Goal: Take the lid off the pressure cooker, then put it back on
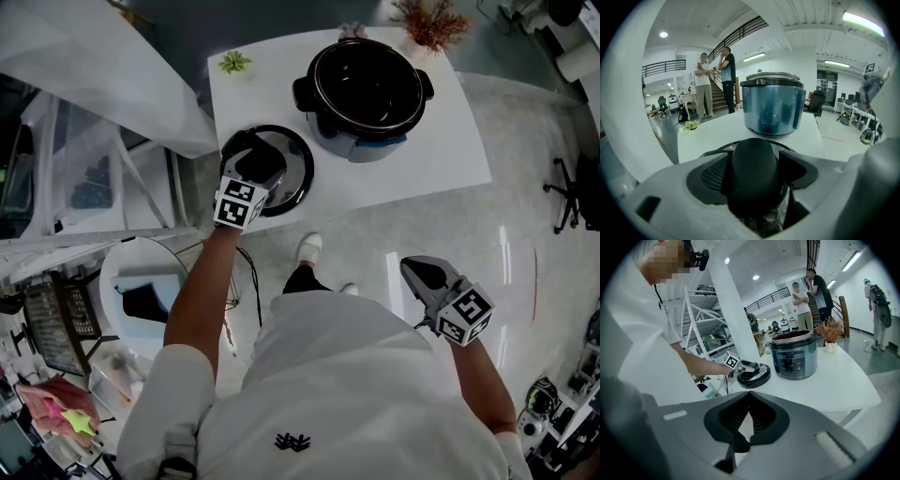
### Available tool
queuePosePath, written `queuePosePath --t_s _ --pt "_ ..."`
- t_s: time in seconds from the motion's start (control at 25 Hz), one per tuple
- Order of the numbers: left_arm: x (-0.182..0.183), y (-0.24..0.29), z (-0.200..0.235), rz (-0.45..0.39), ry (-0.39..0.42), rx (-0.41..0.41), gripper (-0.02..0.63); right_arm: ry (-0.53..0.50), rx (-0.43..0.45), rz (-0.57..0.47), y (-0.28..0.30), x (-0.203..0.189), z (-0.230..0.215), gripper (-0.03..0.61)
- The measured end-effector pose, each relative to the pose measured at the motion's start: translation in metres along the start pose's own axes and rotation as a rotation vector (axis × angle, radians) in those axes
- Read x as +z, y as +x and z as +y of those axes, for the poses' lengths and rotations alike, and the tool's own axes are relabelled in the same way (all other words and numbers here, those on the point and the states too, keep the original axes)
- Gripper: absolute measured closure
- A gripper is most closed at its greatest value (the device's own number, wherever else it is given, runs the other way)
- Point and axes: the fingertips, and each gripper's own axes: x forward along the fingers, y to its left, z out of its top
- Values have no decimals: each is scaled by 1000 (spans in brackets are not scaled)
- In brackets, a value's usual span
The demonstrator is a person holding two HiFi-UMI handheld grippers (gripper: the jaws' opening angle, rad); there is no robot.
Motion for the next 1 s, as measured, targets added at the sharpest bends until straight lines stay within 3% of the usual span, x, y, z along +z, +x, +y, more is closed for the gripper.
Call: queuePosePath --t_s 0.2,1.0 --pt "7 -8 -3 -26 2 4 248 -3 6 -3 0 -1 0 565" --pt "0 -57 2 -60 -13 94 252 -53 79 0 4 -1 16 565"
